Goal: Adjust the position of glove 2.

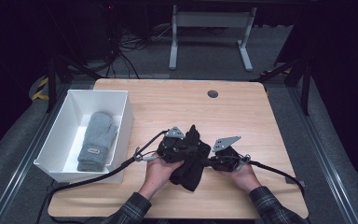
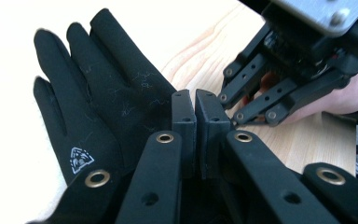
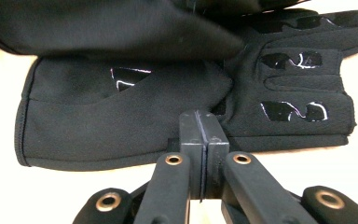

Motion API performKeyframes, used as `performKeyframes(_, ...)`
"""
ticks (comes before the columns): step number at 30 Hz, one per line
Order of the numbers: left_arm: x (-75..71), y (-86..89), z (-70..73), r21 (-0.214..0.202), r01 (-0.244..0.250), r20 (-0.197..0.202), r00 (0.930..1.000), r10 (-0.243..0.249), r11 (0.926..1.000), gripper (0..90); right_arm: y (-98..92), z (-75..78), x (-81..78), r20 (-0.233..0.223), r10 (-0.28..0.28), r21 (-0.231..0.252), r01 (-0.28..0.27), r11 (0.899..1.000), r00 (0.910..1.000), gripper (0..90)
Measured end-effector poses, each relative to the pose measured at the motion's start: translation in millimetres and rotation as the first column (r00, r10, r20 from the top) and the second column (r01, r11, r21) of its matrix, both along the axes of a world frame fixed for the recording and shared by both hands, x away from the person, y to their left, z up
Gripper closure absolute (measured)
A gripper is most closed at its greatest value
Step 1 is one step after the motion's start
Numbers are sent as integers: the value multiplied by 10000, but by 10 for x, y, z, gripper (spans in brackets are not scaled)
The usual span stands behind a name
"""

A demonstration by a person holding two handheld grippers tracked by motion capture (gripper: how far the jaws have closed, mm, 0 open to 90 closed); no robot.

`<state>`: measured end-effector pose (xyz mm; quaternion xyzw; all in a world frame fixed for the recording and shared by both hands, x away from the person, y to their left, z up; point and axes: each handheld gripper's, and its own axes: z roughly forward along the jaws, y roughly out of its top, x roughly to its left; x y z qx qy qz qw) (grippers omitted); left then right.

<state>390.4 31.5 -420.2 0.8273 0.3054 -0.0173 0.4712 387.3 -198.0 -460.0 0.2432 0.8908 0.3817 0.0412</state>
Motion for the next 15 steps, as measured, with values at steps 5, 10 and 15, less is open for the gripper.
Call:
performKeyframes(5,-17,-85,-71,161,222,-70,9997,-221,9996,876,13,-12,5,88,-41,77,40,10000,10000,900)
performKeyframes(10,-53,-198,-161,435,488,-150,9987,-482,9979,875,20,-19,10,140,-59,141,58,9999,9999,900)
performKeyframes(15,-64,-213,-183,410,602,-149,9981,-596,9973,869,-71,74,-5,587,-309,-21,311,9995,9978,900)
